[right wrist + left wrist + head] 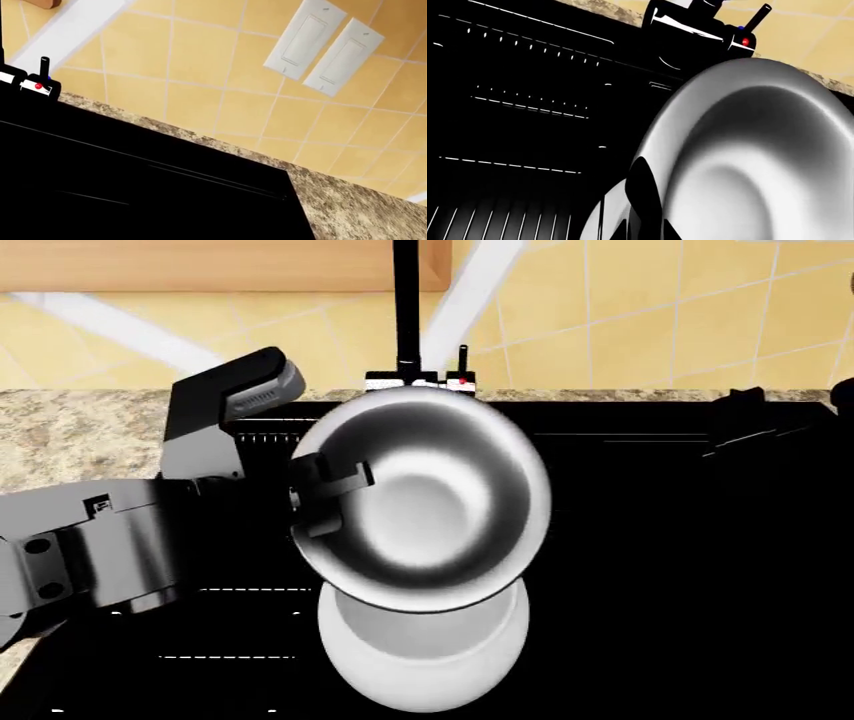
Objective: Stack the bowls in the sink.
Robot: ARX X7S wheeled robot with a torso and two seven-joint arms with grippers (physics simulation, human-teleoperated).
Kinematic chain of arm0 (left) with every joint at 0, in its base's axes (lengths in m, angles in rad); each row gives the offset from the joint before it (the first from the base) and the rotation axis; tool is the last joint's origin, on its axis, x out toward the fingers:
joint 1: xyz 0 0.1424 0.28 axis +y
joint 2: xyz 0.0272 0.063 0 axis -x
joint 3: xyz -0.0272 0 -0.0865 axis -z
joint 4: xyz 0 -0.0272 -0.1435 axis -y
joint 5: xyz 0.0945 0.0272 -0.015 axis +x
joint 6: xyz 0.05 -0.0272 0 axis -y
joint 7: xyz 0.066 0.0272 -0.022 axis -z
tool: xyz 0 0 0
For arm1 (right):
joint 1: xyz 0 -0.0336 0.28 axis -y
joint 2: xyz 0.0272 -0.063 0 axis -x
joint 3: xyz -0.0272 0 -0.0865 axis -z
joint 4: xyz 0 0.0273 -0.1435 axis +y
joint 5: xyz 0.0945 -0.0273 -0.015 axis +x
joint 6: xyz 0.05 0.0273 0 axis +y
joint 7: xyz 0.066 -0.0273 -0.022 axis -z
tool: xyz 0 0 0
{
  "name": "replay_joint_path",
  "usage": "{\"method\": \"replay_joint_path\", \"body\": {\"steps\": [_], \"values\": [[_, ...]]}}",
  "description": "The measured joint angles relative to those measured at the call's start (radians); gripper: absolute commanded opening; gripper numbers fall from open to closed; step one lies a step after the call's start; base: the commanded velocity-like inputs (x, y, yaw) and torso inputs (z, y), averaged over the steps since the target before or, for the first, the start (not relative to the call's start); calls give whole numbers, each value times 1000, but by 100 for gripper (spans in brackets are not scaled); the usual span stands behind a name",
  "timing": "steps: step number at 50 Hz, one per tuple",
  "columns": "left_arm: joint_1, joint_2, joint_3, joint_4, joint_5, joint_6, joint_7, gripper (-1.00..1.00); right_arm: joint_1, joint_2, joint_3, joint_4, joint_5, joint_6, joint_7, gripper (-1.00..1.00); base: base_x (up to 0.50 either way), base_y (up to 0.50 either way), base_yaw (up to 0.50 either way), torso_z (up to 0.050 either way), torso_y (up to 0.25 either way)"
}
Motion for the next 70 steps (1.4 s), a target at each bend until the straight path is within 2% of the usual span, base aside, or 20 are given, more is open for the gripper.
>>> {"method": "replay_joint_path", "body": {"steps": [70], "values": [[62, 66, 88, -51, 72, -19, 41, -100, -27, 28, 8, -16, -13, -9, -9, 100, 0, 0, 0, 0, 0]]}}
